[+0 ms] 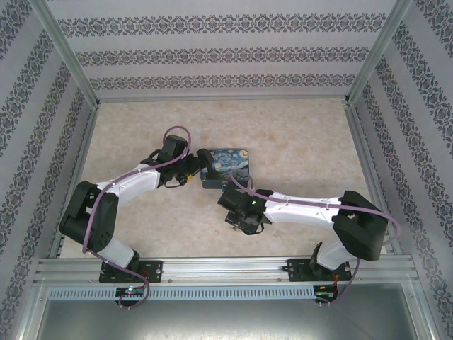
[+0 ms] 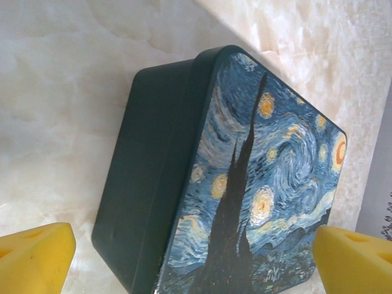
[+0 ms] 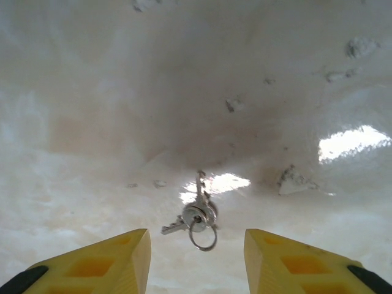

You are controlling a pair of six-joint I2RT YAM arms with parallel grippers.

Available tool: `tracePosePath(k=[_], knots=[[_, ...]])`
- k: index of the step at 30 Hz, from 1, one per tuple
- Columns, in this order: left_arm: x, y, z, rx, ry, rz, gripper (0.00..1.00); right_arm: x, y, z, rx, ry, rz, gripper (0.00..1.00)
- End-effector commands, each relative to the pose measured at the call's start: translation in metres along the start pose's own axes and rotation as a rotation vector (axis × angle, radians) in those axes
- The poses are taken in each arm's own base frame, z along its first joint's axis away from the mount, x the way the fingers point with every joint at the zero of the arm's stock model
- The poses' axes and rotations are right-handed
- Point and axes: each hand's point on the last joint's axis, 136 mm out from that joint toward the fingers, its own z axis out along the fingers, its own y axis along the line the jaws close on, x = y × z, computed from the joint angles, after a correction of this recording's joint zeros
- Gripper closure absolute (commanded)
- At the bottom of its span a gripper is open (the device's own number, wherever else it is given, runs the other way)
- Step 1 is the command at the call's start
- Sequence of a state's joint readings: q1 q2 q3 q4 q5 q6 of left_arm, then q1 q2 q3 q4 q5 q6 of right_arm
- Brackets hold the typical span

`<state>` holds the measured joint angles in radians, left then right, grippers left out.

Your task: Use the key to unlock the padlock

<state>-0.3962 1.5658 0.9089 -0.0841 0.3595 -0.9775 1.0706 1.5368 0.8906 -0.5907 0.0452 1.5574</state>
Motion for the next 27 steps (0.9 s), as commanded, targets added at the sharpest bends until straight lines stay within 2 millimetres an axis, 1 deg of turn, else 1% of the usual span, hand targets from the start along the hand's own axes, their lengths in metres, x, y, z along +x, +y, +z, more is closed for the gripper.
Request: tracePosePath(k=[1,5,8,14,19,27], knots=[[-0.007,-0.007,-0.003,0.051,-0.006,-0.008,0.01,0.002,-0.013,-0.003,0.1,-0.026,0.034,0.55],[-0.008,-0.002,-0.005,0.055,-0.009,-0.021,0.01,0.0,-0.008,0.001,0.119,-0.037,0.041,0.56],[-0.008,0.003,-0.007,0.055,-0.008,-0.03,0.01,0.002,-0.005,0.007,0.131,-0.026,0.042,0.56],[-0.009,0.006,-0.009,0.064,-0.006,-0.038,0.01,0.006,-0.002,0.019,0.154,-0.008,0.041,0.56],[-0.011,0.008,-0.01,0.061,-0.011,-0.039,0.01,0.003,-0.003,0.026,0.17,0.0,0.048,0.57],[-0.013,0.009,-0.008,0.06,-0.01,-0.045,0.01,0.0,-0.002,0.033,0.17,0.013,0.046,0.59]])
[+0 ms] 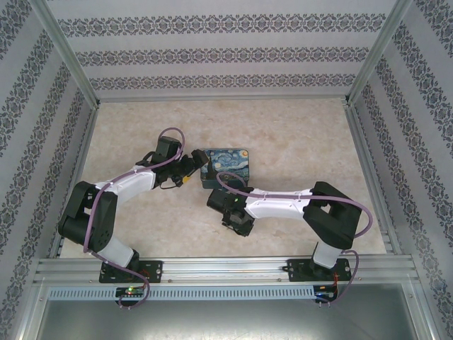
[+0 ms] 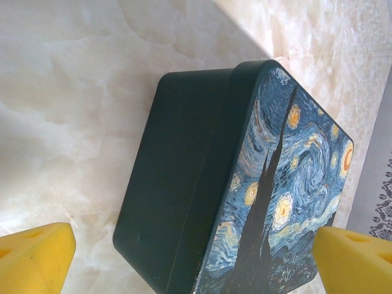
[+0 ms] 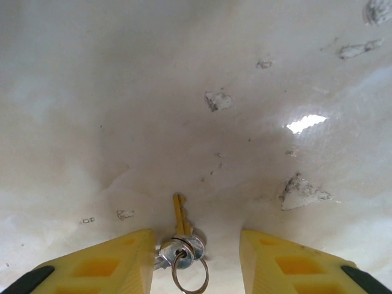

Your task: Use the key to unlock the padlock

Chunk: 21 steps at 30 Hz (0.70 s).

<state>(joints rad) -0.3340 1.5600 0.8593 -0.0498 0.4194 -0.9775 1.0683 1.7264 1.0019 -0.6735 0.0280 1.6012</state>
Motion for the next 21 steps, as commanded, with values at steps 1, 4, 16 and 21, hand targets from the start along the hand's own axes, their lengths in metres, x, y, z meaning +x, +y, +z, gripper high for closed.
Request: tracePosePath(k=[1,4,16,21], knots=[[-0.006,-0.009,-0.005,0.045,-0.02,0.001,0.01,-0.003,0.004,0.006,0.01,0.002,0.005,0.59],[-0.007,-0.008,-0.003,0.041,-0.019,-0.003,0.01,0.0,0.004,0.008,0.013,0.013,0.0,0.62],[-0.005,-0.003,-0.001,0.019,-0.01,-0.01,0.0,0.0,0.012,0.021,-0.006,0.028,-0.011,0.86],[-0.002,0.0,0.0,0.012,0.002,-0.009,0.01,-0.001,0.019,0.024,-0.052,0.021,-0.034,1.0]])
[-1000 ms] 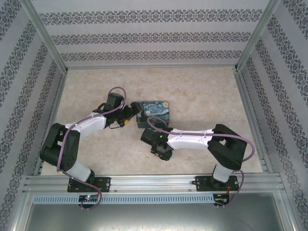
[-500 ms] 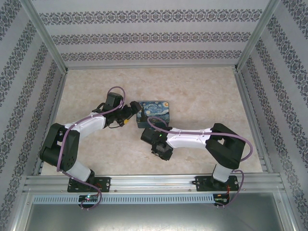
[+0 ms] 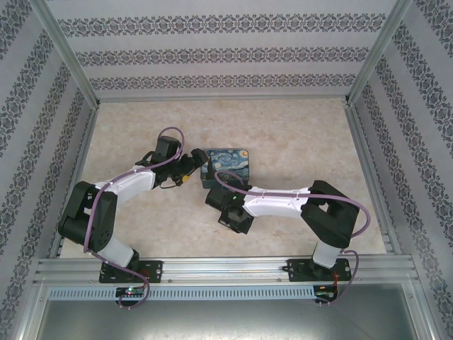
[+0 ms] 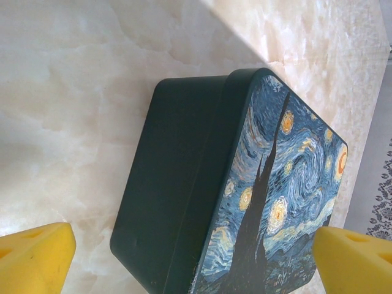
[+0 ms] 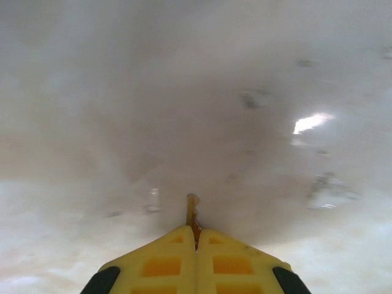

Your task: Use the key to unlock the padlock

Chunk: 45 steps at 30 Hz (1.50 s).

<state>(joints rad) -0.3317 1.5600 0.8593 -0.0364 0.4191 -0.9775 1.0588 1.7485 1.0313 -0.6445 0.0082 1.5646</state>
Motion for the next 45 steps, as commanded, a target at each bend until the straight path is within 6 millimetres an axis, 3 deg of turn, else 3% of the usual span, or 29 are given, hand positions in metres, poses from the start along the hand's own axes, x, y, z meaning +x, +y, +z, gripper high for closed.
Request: tracePosePath(k=[1,6,16,19,22,27,29,32,37,45], knots=[[0.001,0.002,0.0,0.003,0.012,-0.01,0.0,-0.003,0.004,0.024,-0.026,-0.004,-0.014,1.0],[0.003,0.0,-0.004,0.009,0.018,0.029,0.01,-0.009,0.012,0.011,-0.108,-0.05,-0.081,1.0],[-0.005,-0.022,-0.019,0.052,-0.012,0.101,0.0,-0.034,0.012,-0.039,-0.258,-0.165,-0.129,1.0],[-0.007,-0.021,-0.022,0.035,-0.022,0.113,0.0,-0.042,0.011,-0.044,-0.293,-0.179,-0.112,1.0],[-0.008,-0.015,-0.026,0.007,-0.046,0.114,0.01,-0.044,0.022,-0.051,-0.341,-0.172,-0.146,1.0],[-0.009,-0.005,-0.03,-0.031,-0.067,0.1,0.0,-0.04,0.04,-0.058,-0.325,-0.171,-0.288,0.73],[-0.001,-0.001,-0.029,-0.04,-0.035,0.101,0.0,-0.042,0.041,-0.057,-0.327,-0.186,-0.32,0.48],[0.015,0.008,-0.031,-0.045,0.009,0.123,0.0,-0.044,0.046,-0.056,-0.352,-0.195,-0.374,0.33],[0.03,0.03,-0.043,-0.102,0.014,0.138,0.0,-0.031,0.069,-0.048,-0.326,-0.126,-0.484,0.31],[0.009,0.036,-0.06,-0.16,-0.11,0.089,0.01,-0.021,0.085,-0.025,-0.203,-0.096,-0.46,0.36]])
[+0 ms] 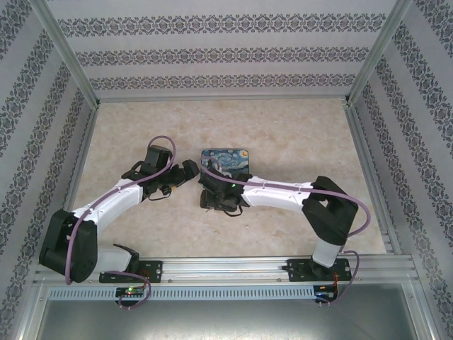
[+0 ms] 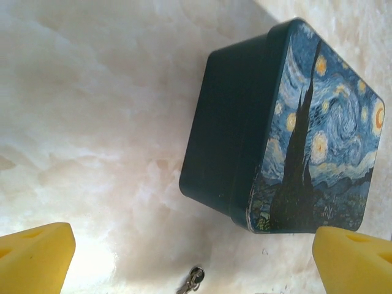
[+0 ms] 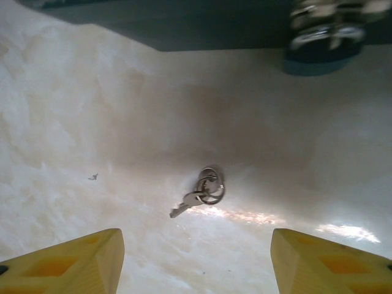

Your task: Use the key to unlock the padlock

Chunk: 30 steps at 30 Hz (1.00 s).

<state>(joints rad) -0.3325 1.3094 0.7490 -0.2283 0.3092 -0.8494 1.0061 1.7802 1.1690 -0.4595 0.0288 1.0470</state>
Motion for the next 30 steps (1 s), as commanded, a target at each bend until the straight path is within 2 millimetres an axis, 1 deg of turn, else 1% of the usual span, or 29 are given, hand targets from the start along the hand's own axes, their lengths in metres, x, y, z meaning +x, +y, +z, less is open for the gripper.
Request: tracePosePath(k=[1,5,9,14,18,23,26,30], knots=[[-0.014,0.011,-0.009,-0.063,-0.067,-0.04,0.01,0.007,-0.004,0.006,0.072,0.029,-0.001,0.37],[-0.033,0.017,-0.017,-0.069,-0.124,-0.089,0.01,0.007,-0.004,0.015,0.122,0.037,-0.006,0.41],[-0.043,0.019,-0.02,-0.051,-0.14,-0.112,0.01,0.006,-0.005,0.022,0.168,0.043,-0.016,0.44],[-0.044,0.022,-0.02,-0.033,-0.137,-0.129,0.01,0.006,-0.007,0.03,0.213,0.053,-0.024,0.47],[-0.041,0.027,-0.016,-0.023,-0.127,-0.149,0.01,0.005,-0.003,0.037,0.236,0.061,-0.033,0.5],[-0.04,0.027,-0.013,-0.011,-0.109,-0.155,0.0,0.008,-0.003,0.045,0.277,0.074,-0.049,0.53],[-0.04,0.026,-0.011,-0.002,-0.096,-0.155,0.0,0.012,-0.007,0.05,0.294,0.08,-0.043,0.56],[-0.039,0.024,-0.011,0.011,-0.091,-0.157,0.01,0.017,-0.015,0.051,0.312,0.086,-0.028,0.64]])
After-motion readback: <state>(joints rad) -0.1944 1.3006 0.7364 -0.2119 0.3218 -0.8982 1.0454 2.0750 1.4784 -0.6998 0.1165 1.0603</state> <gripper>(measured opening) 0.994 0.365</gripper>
